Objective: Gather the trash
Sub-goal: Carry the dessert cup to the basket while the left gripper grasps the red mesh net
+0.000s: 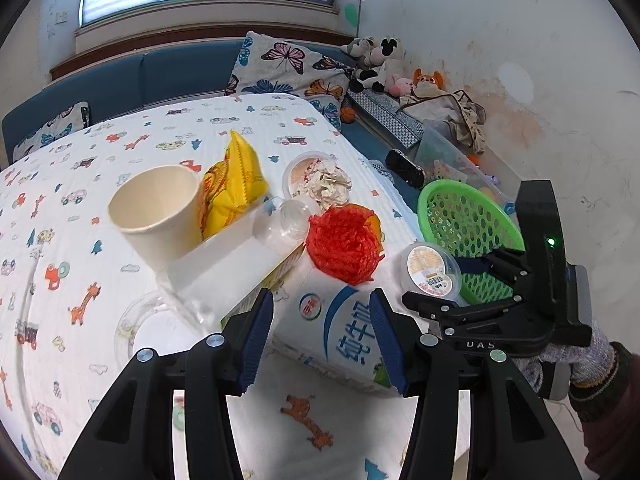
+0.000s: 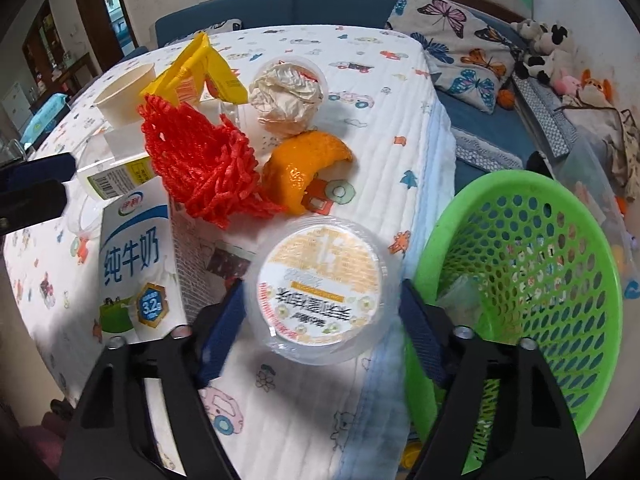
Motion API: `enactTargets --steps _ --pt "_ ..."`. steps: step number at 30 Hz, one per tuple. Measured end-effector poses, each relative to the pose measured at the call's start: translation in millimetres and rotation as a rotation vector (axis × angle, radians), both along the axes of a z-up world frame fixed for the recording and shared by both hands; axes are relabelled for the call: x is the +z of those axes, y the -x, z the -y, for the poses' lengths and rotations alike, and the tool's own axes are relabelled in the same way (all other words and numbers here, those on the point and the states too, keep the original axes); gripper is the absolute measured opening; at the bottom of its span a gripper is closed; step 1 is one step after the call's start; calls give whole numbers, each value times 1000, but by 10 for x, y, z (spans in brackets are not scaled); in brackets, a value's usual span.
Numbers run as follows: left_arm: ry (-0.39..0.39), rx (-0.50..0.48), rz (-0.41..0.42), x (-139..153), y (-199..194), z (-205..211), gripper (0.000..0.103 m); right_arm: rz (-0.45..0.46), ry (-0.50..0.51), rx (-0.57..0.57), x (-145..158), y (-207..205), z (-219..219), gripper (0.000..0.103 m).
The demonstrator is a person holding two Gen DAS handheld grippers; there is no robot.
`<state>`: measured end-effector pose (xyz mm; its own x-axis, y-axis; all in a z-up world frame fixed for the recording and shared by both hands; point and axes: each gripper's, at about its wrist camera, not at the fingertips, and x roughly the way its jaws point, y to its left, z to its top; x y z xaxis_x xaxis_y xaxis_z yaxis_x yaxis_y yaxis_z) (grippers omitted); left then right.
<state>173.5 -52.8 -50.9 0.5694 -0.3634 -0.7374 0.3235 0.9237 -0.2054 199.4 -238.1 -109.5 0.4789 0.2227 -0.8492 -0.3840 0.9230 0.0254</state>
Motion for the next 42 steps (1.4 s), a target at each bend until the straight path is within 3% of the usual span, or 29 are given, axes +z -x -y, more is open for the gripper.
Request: enactTargets --steps 15,24,26,29,42 --pt "-43 -55 19 -126 -457 281 48 50 -23 -38 199 225 187 68" --pt "-33 -65 -11 -238 -598 310 34 66 -32 -62 280 331 305 68" --pt "-24 -66 -16 -252 -600 315 23 67 -35 -72 284 340 343 68" --pt "-15 -65 -19 -250 -593 311 15 71 -37 -86 293 352 397 68" --pt "1 -89 64 113 -326 349 13 102 -41 -175 392 460 734 68"
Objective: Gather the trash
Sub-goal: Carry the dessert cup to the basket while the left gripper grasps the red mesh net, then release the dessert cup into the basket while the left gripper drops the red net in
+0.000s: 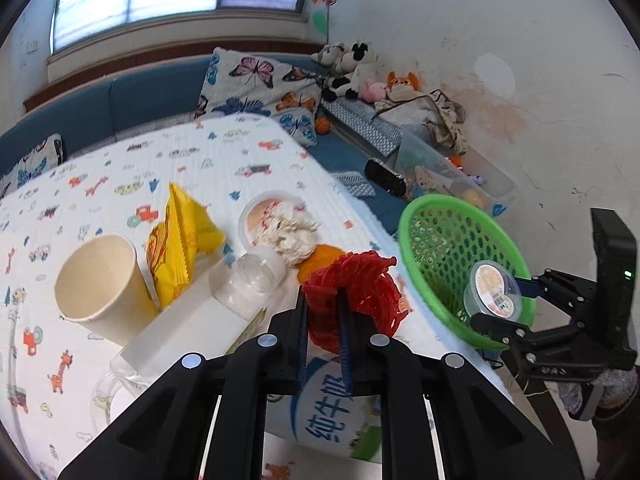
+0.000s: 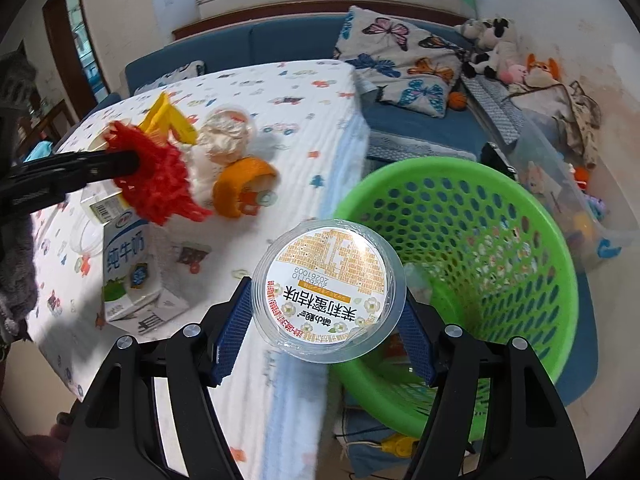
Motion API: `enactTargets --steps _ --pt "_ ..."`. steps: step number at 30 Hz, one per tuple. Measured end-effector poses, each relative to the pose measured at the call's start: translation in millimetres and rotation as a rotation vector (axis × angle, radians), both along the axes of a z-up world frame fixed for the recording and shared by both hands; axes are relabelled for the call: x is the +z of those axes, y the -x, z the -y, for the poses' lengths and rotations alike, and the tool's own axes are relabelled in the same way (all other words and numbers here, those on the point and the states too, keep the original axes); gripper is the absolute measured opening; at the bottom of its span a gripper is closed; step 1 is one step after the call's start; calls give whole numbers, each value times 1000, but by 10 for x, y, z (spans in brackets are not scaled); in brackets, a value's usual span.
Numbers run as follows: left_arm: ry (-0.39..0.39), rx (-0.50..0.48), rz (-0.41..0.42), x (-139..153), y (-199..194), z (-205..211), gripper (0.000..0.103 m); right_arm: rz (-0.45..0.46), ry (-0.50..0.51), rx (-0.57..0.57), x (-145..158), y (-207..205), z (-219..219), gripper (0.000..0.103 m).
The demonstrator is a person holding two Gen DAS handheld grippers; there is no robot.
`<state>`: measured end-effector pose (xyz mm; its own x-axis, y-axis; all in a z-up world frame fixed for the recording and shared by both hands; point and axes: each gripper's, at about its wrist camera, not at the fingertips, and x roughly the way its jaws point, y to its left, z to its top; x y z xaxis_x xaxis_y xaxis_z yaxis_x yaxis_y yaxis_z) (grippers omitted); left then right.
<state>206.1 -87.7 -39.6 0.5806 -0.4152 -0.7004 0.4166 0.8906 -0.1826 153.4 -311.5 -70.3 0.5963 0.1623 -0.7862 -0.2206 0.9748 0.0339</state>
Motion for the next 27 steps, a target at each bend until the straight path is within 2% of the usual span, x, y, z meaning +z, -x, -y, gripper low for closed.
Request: enactTargets --steps 10,19,22,27 --pt "-6 -86 45 234 120 444 13 -25 22 -147 -105 1 582 69" --pt "-41 -153 39 208 100 902 13 -66 9 -255 -334 -5 999 70" --pt "-52 -179 36 194 99 1070 13 -64 2 -278 -345 7 1094 75" --pt "-67 -210 26 141 84 1307 13 -44 -1 -287 -287 77 1151 75"
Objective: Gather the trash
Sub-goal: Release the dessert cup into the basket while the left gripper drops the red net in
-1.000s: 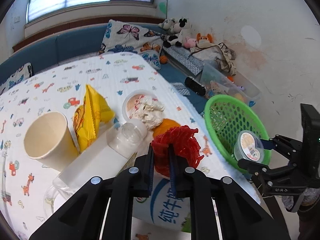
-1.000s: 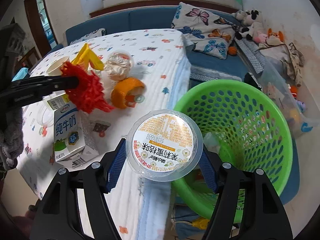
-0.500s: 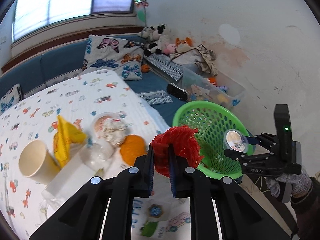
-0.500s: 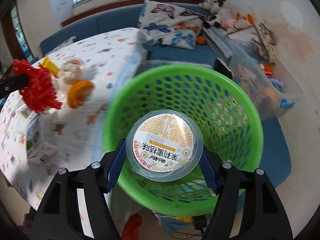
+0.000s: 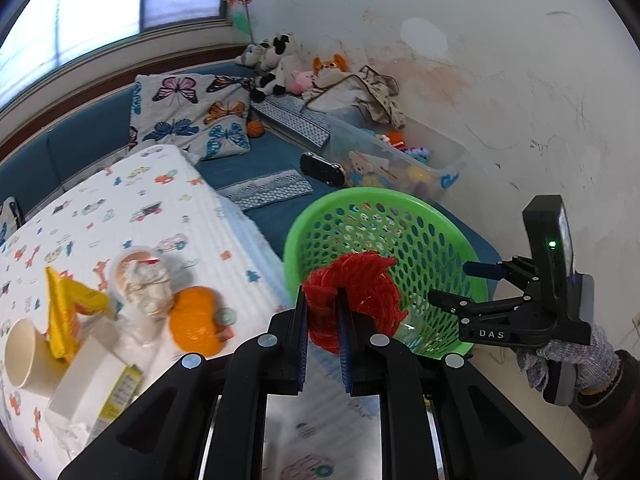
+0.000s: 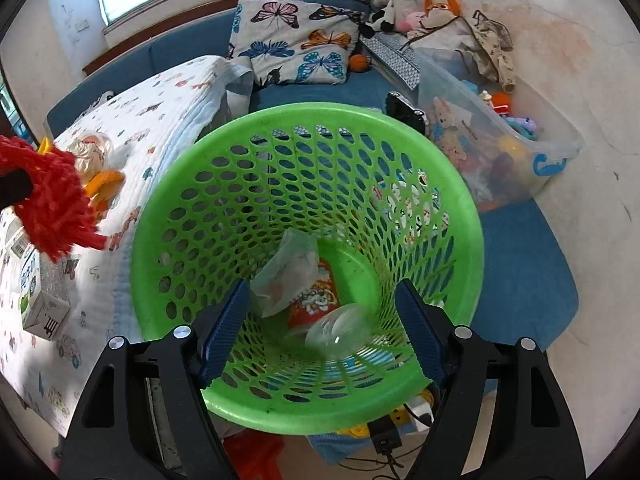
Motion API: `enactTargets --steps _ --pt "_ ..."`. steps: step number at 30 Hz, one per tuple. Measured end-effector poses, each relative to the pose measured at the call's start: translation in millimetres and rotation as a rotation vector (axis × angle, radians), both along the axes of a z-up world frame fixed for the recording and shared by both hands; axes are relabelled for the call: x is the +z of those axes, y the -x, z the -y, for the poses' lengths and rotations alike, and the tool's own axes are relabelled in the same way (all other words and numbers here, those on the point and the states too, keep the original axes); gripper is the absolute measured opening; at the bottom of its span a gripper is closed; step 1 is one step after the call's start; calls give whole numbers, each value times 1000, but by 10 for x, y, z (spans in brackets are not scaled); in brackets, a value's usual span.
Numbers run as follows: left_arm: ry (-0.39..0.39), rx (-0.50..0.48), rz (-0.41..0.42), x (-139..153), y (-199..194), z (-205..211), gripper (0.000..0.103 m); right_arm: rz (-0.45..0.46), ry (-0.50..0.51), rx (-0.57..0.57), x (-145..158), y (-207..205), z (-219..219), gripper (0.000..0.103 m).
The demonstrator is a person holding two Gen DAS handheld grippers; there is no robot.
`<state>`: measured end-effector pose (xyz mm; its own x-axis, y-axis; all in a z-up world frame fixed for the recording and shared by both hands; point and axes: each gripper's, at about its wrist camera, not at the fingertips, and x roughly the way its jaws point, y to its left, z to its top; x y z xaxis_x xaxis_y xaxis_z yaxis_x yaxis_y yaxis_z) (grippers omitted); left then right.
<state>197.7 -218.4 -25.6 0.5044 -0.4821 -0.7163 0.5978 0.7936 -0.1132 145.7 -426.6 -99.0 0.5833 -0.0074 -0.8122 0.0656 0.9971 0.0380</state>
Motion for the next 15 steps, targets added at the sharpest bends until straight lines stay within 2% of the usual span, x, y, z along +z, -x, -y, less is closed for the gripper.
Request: enactTargets --steps 15 --pt "-59 -44 -68 -300 -64 493 14 57 -2 30 192 242 -21 76"
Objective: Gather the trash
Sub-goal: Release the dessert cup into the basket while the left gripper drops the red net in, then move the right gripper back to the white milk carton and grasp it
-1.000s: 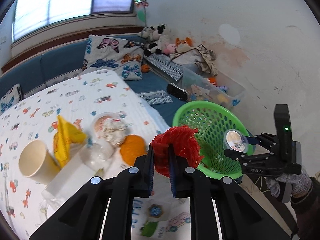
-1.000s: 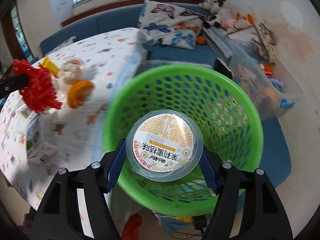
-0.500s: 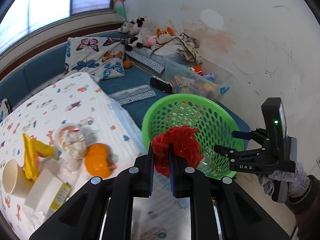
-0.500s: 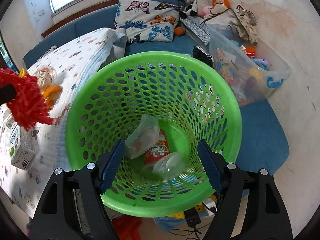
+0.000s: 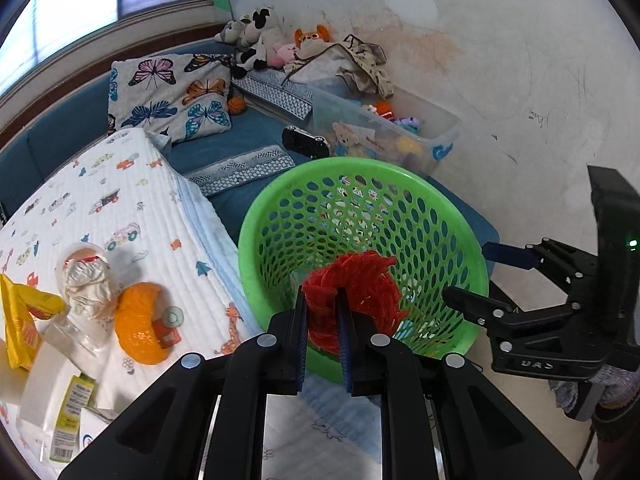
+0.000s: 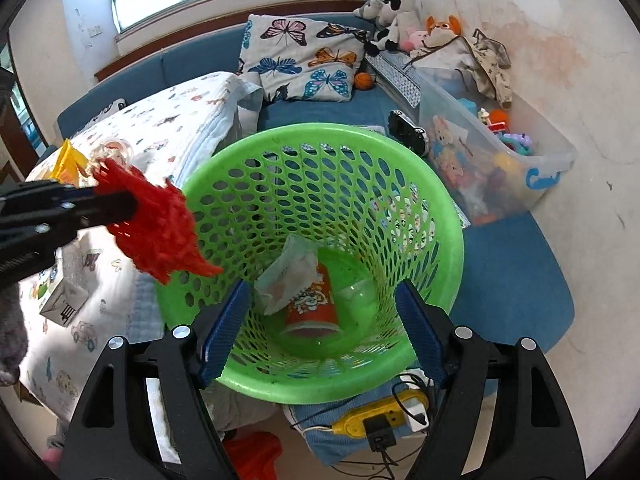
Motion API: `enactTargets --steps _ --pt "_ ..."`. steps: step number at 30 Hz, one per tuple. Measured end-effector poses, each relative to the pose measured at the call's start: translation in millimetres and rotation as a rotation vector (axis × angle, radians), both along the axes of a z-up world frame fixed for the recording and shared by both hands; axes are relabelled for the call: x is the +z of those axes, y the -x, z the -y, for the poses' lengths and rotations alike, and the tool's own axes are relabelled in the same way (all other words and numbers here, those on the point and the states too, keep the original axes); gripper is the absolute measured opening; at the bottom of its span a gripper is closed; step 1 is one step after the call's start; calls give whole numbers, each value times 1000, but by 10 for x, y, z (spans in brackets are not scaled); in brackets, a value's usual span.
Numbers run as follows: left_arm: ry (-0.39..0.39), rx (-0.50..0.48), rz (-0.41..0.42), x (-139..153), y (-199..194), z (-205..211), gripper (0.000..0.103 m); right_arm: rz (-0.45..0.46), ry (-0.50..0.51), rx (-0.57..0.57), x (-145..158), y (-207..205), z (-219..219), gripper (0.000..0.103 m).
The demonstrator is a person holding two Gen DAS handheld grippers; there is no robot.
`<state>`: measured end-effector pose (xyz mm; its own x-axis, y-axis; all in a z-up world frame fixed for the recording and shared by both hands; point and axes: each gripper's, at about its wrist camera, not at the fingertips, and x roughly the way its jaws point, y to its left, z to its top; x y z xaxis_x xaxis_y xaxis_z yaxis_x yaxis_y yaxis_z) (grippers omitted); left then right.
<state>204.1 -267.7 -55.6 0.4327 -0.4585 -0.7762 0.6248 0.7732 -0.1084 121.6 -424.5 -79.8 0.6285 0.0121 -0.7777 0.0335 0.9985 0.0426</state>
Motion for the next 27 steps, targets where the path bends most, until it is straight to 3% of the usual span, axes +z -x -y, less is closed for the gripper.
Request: enactTargets --steps 9,14,27 --pt "13 5 -22 -34 35 -42 22 17 -3 13 58 50 -78 77" --pt "30 15 -2 22 87 -134 44 23 3 18 89 91 -109 77" --pt "69 86 52 233 251 -675 50 54 3 62 239 174 -335 77"
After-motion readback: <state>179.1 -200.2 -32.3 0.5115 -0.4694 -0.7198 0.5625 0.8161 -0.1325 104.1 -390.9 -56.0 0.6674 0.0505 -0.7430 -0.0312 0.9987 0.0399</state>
